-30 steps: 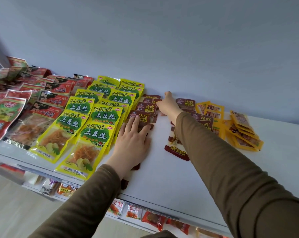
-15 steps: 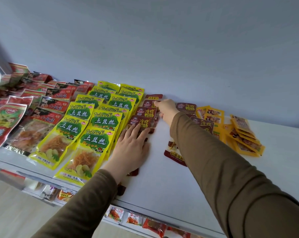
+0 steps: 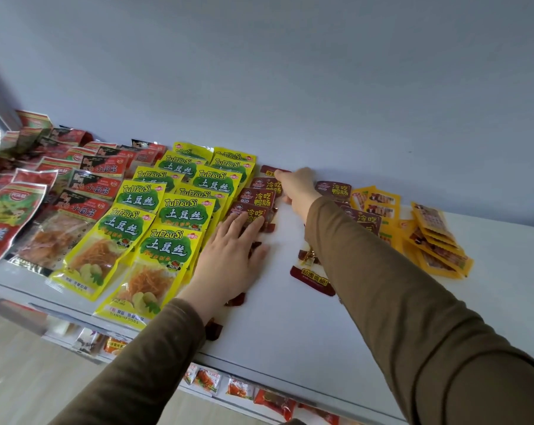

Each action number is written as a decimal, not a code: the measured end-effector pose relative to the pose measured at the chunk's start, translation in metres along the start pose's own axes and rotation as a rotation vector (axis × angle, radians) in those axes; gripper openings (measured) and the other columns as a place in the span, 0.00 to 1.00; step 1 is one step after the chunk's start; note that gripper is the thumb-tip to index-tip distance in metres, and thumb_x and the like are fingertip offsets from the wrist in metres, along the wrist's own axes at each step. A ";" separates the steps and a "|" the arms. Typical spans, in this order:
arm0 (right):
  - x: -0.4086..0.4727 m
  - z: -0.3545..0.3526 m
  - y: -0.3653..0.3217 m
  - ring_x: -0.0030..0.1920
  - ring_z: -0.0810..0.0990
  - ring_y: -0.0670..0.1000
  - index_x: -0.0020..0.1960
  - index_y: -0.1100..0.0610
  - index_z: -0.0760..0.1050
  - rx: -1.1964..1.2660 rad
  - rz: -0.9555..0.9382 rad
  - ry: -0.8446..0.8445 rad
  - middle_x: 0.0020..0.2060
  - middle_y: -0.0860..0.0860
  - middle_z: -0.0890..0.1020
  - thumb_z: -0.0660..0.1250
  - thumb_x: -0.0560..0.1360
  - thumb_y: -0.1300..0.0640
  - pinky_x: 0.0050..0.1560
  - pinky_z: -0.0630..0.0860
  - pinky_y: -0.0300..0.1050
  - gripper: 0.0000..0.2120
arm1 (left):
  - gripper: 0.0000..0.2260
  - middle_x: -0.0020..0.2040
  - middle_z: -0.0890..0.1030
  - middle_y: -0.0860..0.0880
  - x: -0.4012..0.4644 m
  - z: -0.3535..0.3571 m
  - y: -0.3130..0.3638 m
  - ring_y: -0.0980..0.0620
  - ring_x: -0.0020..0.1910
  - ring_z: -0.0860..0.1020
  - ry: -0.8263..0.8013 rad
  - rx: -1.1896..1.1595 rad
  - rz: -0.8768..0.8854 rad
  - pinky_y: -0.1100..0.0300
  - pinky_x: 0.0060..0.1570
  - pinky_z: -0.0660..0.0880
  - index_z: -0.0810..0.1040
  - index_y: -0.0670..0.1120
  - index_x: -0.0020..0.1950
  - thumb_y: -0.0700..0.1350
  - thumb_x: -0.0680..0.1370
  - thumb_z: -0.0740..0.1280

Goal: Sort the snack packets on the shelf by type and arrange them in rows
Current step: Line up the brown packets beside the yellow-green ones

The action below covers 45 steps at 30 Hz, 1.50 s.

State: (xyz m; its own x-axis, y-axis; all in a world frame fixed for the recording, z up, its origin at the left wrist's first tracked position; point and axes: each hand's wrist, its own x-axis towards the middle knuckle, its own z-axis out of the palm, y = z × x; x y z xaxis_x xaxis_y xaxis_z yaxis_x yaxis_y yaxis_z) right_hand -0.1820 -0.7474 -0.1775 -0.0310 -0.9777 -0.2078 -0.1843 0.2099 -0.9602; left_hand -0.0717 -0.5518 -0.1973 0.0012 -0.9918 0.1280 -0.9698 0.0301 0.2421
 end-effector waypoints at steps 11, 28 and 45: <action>-0.055 -0.022 0.030 0.79 0.59 0.58 0.81 0.51 0.58 -1.150 -0.865 -0.357 0.80 0.54 0.60 0.57 0.85 0.59 0.77 0.62 0.59 0.25 | 0.30 0.85 0.48 0.47 -0.044 0.006 0.001 0.47 0.84 0.44 -0.051 0.138 -0.050 0.51 0.81 0.42 0.48 0.54 0.85 0.62 0.85 0.46; -0.094 -0.049 0.001 0.57 0.79 0.52 0.82 0.55 0.55 -0.682 -0.473 -0.259 0.77 0.57 0.67 0.56 0.85 0.61 0.57 0.78 0.50 0.27 | 0.18 0.66 0.76 0.41 0.011 -0.033 0.000 0.43 0.61 0.76 0.047 -0.090 -0.214 0.51 0.59 0.72 0.67 0.42 0.74 0.36 0.84 0.58; -0.126 -0.034 0.026 0.64 0.76 0.54 0.75 0.58 0.69 0.232 0.087 -0.399 0.68 0.58 0.77 0.54 0.79 0.72 0.68 0.69 0.47 0.26 | 0.29 0.74 0.73 0.41 0.020 -0.024 0.011 0.40 0.68 0.75 -0.099 -0.192 -0.244 0.51 0.62 0.72 0.53 0.48 0.84 0.38 0.85 0.60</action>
State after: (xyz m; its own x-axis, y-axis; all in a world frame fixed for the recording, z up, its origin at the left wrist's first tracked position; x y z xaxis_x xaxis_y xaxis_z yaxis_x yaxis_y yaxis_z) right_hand -0.2159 -0.6190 -0.1704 0.3521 -0.8861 -0.3014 0.0278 0.3318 -0.9429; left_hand -0.0765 -0.5680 -0.1695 0.1953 -0.9796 -0.0478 -0.8799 -0.1965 0.4325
